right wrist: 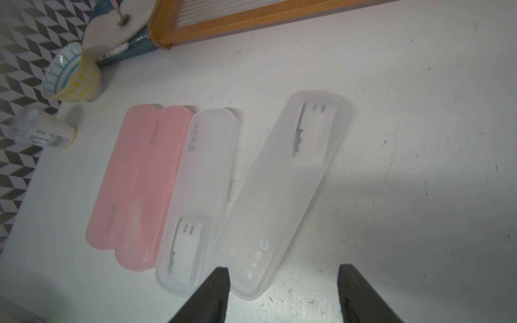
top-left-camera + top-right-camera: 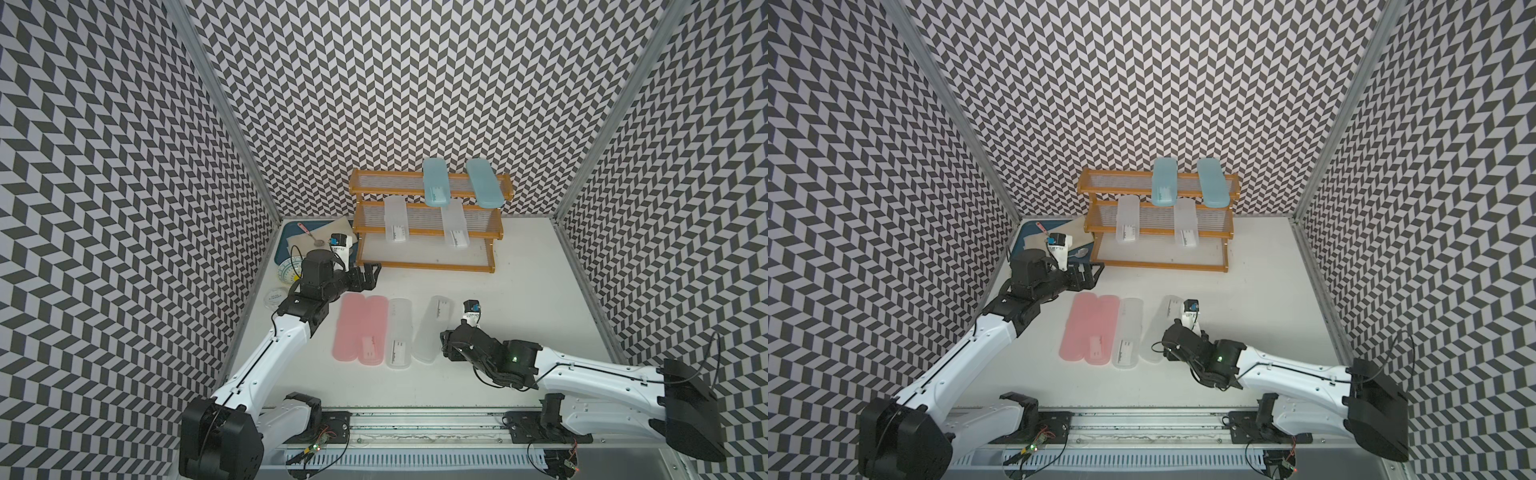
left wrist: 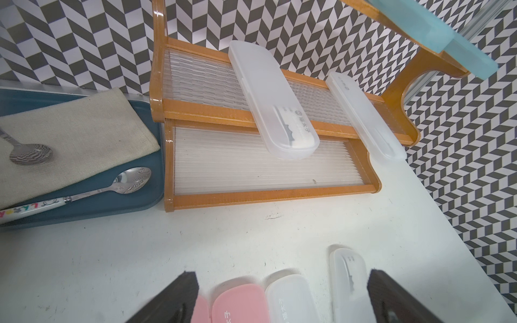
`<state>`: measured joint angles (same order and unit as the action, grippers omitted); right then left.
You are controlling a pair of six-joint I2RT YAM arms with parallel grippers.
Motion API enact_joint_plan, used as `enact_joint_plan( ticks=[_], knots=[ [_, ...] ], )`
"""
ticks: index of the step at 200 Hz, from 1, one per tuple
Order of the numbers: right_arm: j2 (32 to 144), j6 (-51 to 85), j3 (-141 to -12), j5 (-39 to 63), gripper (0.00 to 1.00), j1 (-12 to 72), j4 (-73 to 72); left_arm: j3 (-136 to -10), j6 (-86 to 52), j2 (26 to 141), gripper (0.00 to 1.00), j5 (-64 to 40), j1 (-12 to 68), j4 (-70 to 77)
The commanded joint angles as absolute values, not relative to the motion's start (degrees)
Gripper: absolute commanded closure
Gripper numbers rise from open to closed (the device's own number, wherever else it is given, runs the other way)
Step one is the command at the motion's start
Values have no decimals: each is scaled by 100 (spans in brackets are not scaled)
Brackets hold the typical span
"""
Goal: Place the pencil cases on the shelf according to color
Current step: Adjust the pencil case at the center of the board, then move the pencil case to the center of the board.
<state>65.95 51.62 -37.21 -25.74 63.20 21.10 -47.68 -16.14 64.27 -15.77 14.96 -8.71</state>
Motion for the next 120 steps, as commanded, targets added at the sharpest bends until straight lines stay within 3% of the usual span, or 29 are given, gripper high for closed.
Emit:
enact_joint_plan(
  ticks=[1, 30, 56, 120],
  knots=[
    [6710, 5120, -3881, -2790, 27, 6331, 2261, -4877, -1575, 6294, 0, -1618, 1485, -885],
    [7076, 5254, -4133, -2286, 14, 6322, 2358, -4887, -1579, 6276, 0, -1672, 1485, -870],
    [7736, 5443, -4519, -2109, 8, 6323, 2373, -4878, -1577, 6246, 0, -1662, 1485, -883],
    [9772, 5207, -5784, -1909, 10, 6291, 2890, -4860, -1591, 6223, 0, -1679, 1489, -876]
  ],
)
